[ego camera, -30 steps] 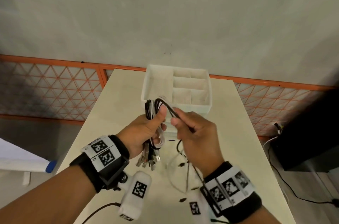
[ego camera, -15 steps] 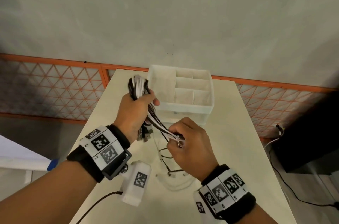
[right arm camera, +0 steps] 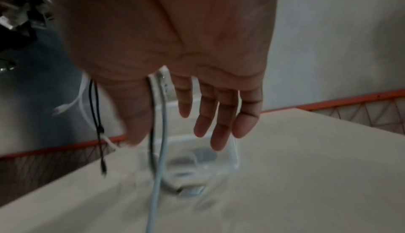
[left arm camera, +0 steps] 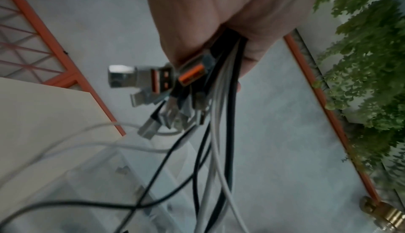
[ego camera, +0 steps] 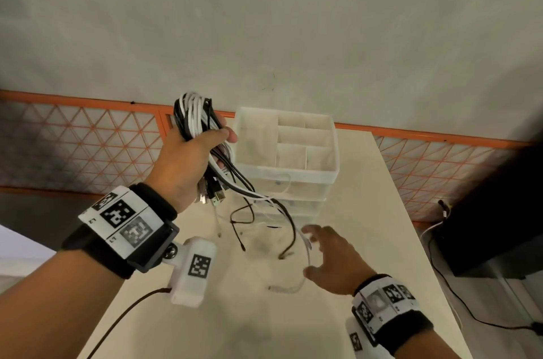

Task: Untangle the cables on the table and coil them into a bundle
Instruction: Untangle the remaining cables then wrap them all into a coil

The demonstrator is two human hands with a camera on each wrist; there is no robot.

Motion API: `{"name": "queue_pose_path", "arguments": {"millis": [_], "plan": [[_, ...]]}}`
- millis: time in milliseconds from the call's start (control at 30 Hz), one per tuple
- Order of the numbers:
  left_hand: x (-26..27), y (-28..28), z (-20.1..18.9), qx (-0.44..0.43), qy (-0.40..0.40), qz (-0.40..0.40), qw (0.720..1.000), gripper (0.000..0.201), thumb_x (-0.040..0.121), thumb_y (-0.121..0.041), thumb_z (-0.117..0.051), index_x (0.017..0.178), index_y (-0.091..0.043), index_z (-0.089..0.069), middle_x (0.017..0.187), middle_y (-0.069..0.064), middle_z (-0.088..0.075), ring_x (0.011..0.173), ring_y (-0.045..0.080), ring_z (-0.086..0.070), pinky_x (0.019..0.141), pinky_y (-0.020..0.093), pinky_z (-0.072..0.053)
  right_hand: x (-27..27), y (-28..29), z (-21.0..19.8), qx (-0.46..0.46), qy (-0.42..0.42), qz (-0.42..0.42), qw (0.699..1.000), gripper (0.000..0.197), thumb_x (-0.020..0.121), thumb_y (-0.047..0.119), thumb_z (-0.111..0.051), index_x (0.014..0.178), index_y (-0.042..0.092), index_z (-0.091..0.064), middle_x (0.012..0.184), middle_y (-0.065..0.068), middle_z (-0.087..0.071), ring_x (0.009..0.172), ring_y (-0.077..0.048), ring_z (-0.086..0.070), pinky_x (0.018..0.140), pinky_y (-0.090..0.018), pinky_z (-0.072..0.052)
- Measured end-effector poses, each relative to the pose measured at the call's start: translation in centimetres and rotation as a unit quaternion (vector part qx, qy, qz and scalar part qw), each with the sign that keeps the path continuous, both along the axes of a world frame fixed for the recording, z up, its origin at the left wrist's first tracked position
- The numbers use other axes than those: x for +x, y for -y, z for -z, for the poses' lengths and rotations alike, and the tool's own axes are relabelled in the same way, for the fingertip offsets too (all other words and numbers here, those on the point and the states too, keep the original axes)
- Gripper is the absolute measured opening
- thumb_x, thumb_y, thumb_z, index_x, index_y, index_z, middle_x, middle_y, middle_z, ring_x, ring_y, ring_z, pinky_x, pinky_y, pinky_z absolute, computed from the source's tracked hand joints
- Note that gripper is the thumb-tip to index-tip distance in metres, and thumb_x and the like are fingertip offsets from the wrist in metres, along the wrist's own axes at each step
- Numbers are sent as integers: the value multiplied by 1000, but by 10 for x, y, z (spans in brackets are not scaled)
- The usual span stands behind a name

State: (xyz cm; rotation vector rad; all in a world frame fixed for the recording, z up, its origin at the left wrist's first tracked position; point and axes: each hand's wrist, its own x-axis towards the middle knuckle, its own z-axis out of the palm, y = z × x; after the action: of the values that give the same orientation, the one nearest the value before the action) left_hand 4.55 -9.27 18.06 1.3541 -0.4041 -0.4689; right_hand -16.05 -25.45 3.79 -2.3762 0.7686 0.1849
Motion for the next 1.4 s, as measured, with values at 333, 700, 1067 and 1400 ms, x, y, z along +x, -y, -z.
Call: {"name": "queue_pose_path", "arguments": {"millis": [333,700,1067,1400], "plan": [[-20,4,9,13,74,133,988,10,94,-3,-57,97,-12,-62,81,5,-67,71,15,-60,63,28,-49,65,-50,-96,182,352,-11,918,20,83,8,-77,90,19,-61,73,7,-65,60,-9,-58,60,-24,-52],[-12,-4,12,-54,-43,59,996,11,94,-2,-55,94,-13,-58,80,5,-64,64,20,-51,55,29,-45,34,-33,-33,-24,287,-43,957,35,75,-7,-59,82,25,-46,69,15,-52,51,-9,-43,50,-17,-32],[-5,-10,14,-86,-58,120,987,16,86,2,-57,95,-11,-61,81,7,-68,73,19,-59,59,27,-51,2,-2,-20,22,-20,-40,999,67,81,23,-70,137,47,-41,134,14,-53,121,-13,-54,102,-33,-43],[-39,3,28,63,-6,205,977,21,70,-5,-67,84,-19,-74,80,14,-63,73,20,-61,69,33,-49,69,-37,-140,-65,414,-131,898,64,85,4,-69,141,30,-56,125,10,-64,103,4,-58,83,-7,-43]]}}
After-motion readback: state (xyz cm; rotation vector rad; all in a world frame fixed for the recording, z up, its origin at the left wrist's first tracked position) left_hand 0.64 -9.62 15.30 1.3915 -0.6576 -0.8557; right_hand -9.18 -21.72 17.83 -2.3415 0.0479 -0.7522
